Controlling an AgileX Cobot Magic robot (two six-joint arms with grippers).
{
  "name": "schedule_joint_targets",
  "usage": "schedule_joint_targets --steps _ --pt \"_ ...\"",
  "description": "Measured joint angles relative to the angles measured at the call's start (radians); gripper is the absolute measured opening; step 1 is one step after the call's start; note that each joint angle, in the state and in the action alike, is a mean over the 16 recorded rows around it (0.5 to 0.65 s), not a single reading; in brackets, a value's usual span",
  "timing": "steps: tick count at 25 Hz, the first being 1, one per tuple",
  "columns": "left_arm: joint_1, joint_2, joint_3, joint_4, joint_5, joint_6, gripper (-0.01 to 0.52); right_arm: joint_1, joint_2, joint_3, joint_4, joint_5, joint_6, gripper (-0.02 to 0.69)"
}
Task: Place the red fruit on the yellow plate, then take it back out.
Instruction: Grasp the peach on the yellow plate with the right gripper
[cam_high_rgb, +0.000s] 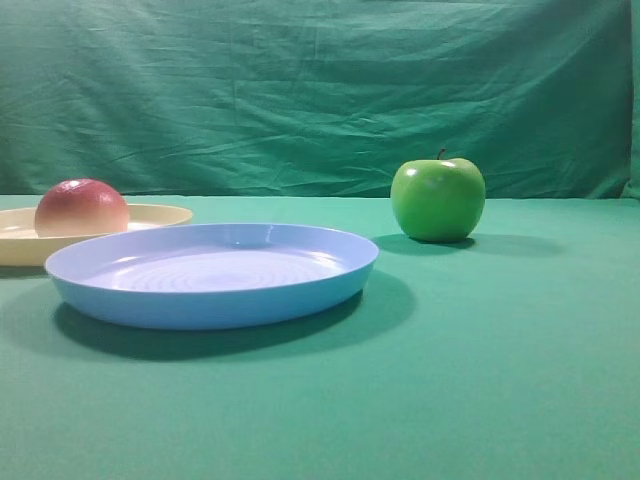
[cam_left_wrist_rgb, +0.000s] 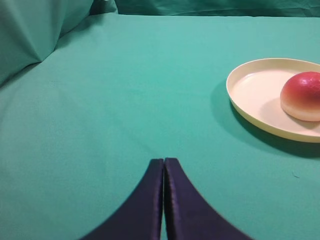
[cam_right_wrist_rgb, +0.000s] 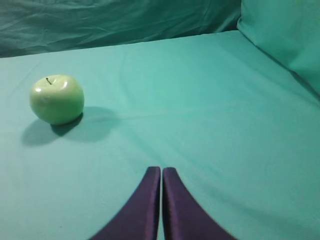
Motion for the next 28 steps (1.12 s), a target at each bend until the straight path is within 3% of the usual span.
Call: schedule_joint_targets --steps 6,13,28 --pt "0.0 0.0 0.0 0.0 0.0 0.0 0.0 0.032 0.157 -0.214 0.056 0.094 -0.057 0.0" --pt "0.0 0.0 0.0 0.0 0.0 0.0 0.0 0.071 0.414 -0.473 0.234 0.189 -0.24 0.0" --pt "0.0 0.0 0.0 0.0 0.0 0.0 0.0 0.083 0.923 -0.628 1.003 0.217 -0.854 0.0"
